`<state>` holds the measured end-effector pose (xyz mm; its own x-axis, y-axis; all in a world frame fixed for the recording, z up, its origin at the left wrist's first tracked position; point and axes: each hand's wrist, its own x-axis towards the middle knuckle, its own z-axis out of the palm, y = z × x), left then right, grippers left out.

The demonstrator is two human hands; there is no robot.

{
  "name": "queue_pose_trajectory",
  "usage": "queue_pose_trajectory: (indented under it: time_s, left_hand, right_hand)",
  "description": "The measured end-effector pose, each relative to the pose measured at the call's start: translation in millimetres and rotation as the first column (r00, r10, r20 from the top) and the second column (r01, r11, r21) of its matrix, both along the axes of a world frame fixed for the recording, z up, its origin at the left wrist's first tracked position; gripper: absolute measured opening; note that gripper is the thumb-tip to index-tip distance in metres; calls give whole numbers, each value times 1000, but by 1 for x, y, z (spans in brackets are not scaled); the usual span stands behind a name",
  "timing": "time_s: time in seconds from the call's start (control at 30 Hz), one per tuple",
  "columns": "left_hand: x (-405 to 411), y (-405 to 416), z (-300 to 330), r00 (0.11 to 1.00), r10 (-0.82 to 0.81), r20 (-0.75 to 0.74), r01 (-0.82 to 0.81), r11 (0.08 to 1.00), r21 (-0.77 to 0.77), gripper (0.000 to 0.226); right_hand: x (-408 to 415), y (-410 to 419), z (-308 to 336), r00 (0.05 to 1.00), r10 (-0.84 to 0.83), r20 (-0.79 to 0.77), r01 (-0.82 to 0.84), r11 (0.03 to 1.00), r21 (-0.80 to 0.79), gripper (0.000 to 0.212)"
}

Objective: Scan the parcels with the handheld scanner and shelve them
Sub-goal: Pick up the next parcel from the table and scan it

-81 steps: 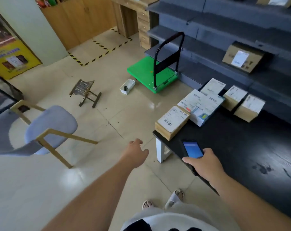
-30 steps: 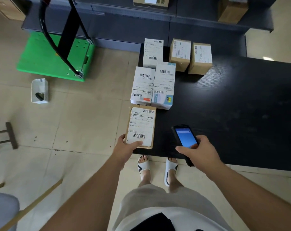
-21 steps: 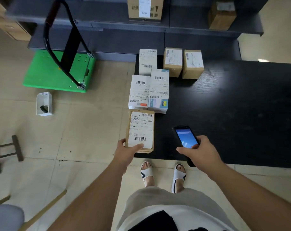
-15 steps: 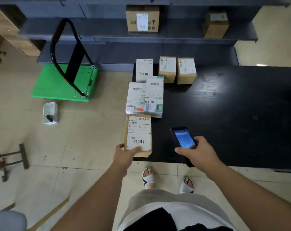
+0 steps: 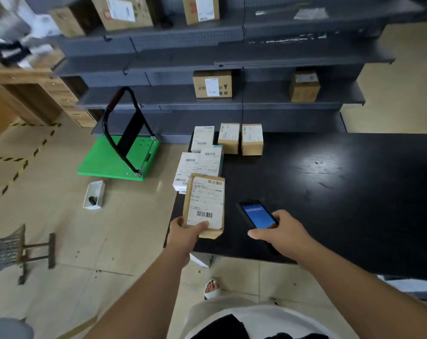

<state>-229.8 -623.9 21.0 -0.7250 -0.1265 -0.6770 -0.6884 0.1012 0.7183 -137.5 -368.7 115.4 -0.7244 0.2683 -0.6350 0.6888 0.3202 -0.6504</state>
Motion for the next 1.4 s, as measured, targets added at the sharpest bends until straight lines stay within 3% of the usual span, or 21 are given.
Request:
queue_pose_trajectory:
  time_s: [0.2,0.47,0.6,0.8,1.4]
  left_hand:
    - [6,57,26,989,54,-138,-51,998,26,99]
    - [-13,98,69,935,-13,-353,-30,993,-118,97]
    - [-28,108,84,905,-62,-421,6,991,-133,98]
    - [-43,108,104,874,-112,-472,30,983,-179,96]
    - [-59,86,107,883,-149,-445,62,977,-206,96]
  right_hand:
    - [22,27,16,999,25,-29,-25,999,20,79]
    - [18,49,55,998,26,-61,-21,997,74,88]
    - [12,49,74,996,39,-83,-33,996,79,73]
    - [4,41,94,992,105,-69,-101,993,58,58]
    - [-19,12,96,998,60,-27,-60,998,15,60]
